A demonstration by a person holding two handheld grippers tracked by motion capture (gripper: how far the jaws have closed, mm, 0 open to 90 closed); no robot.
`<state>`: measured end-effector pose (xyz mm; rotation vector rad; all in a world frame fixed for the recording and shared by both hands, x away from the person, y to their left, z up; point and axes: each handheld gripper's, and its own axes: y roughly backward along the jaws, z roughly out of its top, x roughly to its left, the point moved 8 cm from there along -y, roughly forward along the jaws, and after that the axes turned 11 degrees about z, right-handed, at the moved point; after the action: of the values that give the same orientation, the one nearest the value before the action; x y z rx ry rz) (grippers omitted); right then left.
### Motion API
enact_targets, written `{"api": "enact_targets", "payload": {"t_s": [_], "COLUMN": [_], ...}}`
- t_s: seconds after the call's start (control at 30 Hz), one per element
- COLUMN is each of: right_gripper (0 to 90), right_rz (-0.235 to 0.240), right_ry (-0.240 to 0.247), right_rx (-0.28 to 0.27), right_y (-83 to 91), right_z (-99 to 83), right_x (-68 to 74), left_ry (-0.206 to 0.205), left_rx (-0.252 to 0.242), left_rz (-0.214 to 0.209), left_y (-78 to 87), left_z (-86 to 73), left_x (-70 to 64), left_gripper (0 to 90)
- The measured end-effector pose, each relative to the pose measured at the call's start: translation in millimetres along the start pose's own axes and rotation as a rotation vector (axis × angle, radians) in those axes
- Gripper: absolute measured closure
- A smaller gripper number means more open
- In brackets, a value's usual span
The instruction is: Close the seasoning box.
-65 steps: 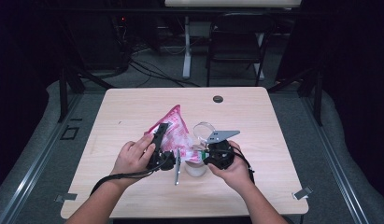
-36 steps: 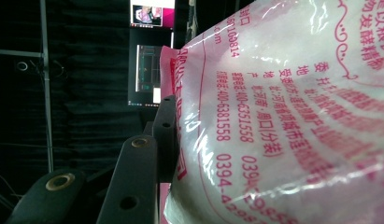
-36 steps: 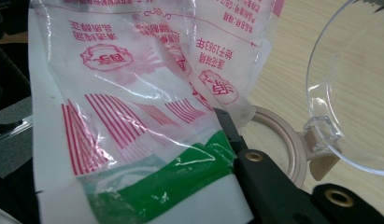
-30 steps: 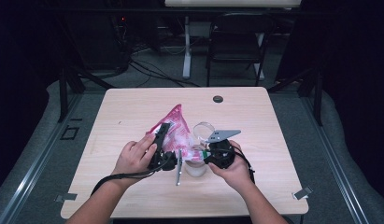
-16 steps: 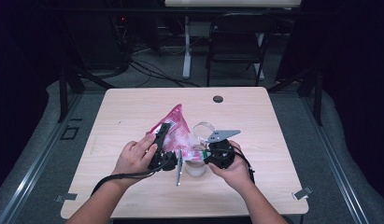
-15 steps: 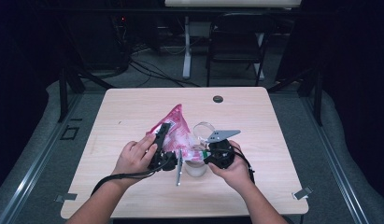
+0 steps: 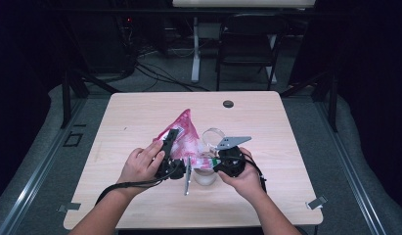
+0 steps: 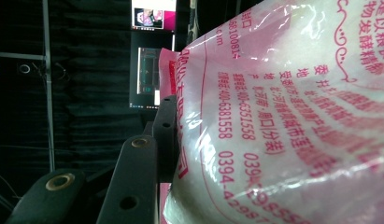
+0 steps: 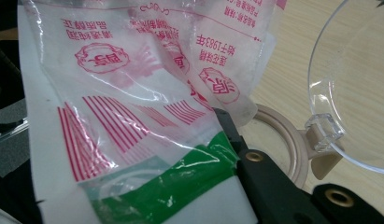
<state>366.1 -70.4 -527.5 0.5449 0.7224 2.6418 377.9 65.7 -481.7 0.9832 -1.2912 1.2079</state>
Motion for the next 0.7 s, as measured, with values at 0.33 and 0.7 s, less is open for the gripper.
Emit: {"api": "enact_targets", "payload": {"t_s": [0.33,0.7], "right_gripper": [90.0,90.0], "right_rz": [-0.002,-0.002], "right_ry": [-0.003,-0.004], "right_rx": [-0.003,-0.004], "right_y": [-0.7,-0.9], "right_z": [-0.1,-0.2], "right_x": [-0.2,-0.3], "left_ry": [-0.007,-0.011], "left_rx": [-0.001,-0.018], "left_rz": [-0.001,0.008], "left_y": [0.2,-0.6], "left_z": [0.2,1.7], "left_x": [0.7,2.5], "left_gripper": [65.2,65.1]}}
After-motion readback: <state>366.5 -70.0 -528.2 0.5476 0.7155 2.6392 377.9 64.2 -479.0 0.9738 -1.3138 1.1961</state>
